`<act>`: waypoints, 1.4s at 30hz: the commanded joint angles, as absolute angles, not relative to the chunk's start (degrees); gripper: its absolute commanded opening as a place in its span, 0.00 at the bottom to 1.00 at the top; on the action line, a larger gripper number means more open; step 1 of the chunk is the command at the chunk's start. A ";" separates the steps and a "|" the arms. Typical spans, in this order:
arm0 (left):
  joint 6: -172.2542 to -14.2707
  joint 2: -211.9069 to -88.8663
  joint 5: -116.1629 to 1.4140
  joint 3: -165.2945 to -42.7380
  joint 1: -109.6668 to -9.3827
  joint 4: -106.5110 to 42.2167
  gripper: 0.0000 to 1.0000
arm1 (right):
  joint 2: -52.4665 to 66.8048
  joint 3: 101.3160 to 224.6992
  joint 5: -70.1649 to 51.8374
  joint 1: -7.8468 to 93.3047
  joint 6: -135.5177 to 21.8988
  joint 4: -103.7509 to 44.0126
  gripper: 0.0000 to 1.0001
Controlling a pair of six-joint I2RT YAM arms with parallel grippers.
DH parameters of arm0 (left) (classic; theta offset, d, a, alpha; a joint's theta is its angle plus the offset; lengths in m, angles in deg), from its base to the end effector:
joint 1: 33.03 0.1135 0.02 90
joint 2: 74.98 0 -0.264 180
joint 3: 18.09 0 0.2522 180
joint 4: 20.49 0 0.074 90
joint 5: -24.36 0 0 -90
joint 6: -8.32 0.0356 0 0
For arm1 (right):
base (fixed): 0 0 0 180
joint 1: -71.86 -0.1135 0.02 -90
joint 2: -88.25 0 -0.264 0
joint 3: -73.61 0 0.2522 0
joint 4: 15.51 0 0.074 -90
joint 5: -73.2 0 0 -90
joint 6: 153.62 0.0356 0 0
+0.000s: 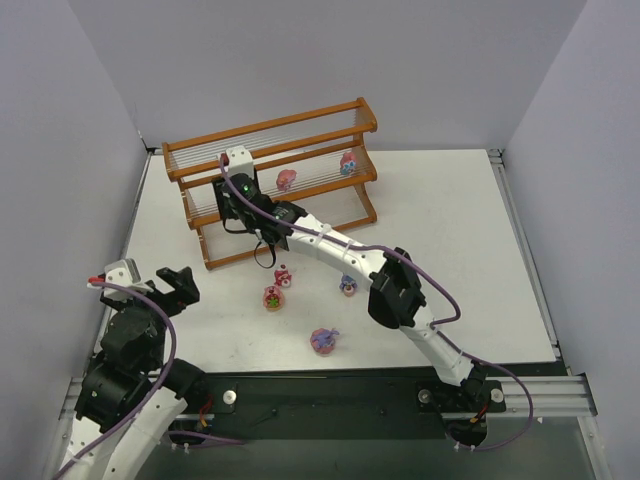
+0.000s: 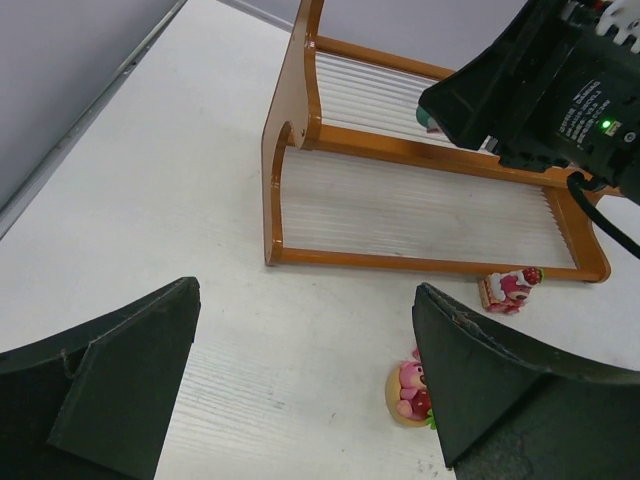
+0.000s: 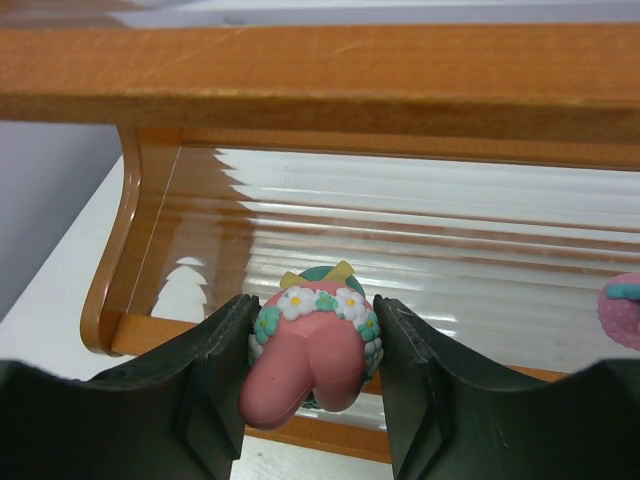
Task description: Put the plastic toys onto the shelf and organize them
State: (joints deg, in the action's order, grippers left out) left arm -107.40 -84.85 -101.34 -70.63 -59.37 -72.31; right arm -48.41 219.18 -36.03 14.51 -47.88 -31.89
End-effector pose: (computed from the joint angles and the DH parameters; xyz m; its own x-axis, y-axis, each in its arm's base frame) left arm 0.0513 -0.0022 0.3133 -0.0607 -0.3632 -0.9297 -0.2024 0.9166 -0.3449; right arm 0.3162 0.4718 0.3198 -0.2354 0.1074 -0.9659 -0.5766 0.7846 0.2278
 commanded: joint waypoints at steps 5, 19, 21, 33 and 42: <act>-106.82 -85.27 -98.59 -71.05 -57.37 -70.99 0.97 | -49.12 222.11 -41.50 14.90 -42.54 -32.35 0.08; -106.73 -84.91 -98.42 -71.05 -57.37 -71.16 0.97 | -49.83 222.64 -38.08 15.52 -37.70 -34.11 0.14; -106.64 -84.74 -98.24 -71.05 -57.37 -71.08 0.97 | -49.83 221.07 -37.99 15.52 -37.61 -32.19 0.14; -106.29 -84.56 -97.80 -70.96 -57.37 -71.08 0.97 | -49.04 215.70 -39.13 14.82 -39.10 -25.59 0.15; -106.12 -84.47 -97.63 -71.05 -57.37 -71.25 0.97 | -46.93 211.30 -41.06 14.02 -40.60 -21.98 0.16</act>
State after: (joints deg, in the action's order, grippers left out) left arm -106.87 -85.11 -98.17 -70.63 -57.67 -72.40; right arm -48.56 212.54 -39.66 14.51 -39.68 -22.31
